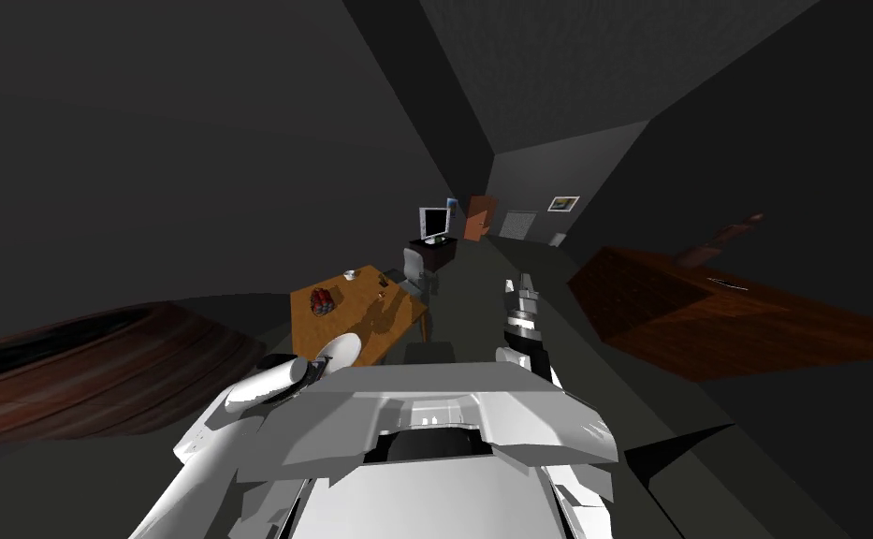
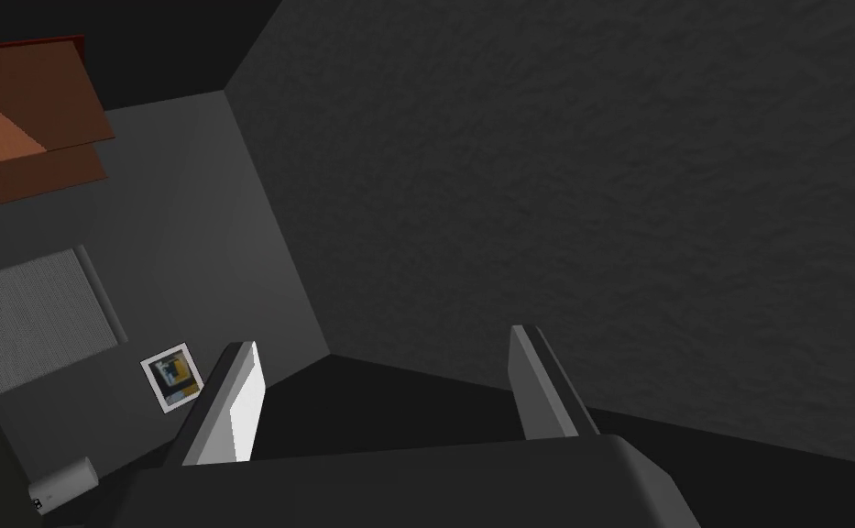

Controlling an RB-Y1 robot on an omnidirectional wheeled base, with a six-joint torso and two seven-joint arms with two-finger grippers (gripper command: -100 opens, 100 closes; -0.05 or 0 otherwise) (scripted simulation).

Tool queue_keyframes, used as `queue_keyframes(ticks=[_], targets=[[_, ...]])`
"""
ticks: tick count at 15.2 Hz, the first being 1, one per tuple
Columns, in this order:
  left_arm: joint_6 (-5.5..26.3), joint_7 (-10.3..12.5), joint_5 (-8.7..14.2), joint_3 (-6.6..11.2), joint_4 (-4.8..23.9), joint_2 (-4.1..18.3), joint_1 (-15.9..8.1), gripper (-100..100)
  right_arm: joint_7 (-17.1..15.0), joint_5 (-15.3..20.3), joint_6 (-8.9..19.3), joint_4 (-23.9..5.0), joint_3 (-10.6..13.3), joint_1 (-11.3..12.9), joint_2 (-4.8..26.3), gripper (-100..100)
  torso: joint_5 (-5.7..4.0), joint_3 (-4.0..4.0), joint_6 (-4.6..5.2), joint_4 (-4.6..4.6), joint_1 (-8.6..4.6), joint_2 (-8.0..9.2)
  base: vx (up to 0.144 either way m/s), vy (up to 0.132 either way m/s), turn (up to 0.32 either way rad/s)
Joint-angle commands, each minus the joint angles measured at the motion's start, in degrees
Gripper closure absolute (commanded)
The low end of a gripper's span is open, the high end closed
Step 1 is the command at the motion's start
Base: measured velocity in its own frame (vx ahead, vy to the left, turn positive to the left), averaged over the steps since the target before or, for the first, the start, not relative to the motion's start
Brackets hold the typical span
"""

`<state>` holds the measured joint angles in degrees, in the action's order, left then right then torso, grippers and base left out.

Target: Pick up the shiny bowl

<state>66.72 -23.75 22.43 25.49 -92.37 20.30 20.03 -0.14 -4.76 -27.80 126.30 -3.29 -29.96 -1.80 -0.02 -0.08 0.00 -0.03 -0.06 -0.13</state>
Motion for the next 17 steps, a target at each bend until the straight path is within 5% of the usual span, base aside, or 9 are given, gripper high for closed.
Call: queue_keyframes(ticks=[1, 6, 14, 15, 17], targets=[[2.49, -0.57, 0.49, 0.45, 1.07, 0.29, -0.05, -100, 0.0, 0.0, 0.0, 0.0, 0.0, 0.0, 0.0, 0, 0.0, 0.0, 0.0, 0.0, 0.0, 0.0, 0.026, -0.005, -0.073], [6.4, -1.3, 1.02, 1.05, 2.69, 0.7, -0.28, -100, 0.0, 0.0, 0.0, 0.0, 0.0, 0.0, 0.0, 0, 0.0, 0.01, 0.0, 0.0, 0.0, 0.02, 0.025, -0.006, -0.076], [1.75, -0.47, -0.36, -0.81, 6.62, -0.34, -1.34, -100, 0.0, 0.0, 0.0, 0.0, 0.0, 0.0, 0.0, 0, 0.04, 0.1, -0.01, 0.04, 0.18, 0.17, -0.006, 0.026, -0.021], [1.44, -0.46, -0.39, -0.87, 6.85, -0.36, -1.39, 100, 0.0, 0.0, 0.0, 0.0, 0.0, 0.0, 0.0, 0, 0.03, 0.1, -0.02, 0.04, 0.14, 0.16, -0.002, 0.008, -0.002], [1.42, -0.46, -0.39, -0.87, 6.84, -0.36, -1.38, 100, 0.0, 0.0, 0.0, 0.0, 0.0, 0.0, 0.0, 0, 0.01, 0.08, -0.02, 0.03, 0.06, 0.14, -0.002, 0.001, 0.007]])
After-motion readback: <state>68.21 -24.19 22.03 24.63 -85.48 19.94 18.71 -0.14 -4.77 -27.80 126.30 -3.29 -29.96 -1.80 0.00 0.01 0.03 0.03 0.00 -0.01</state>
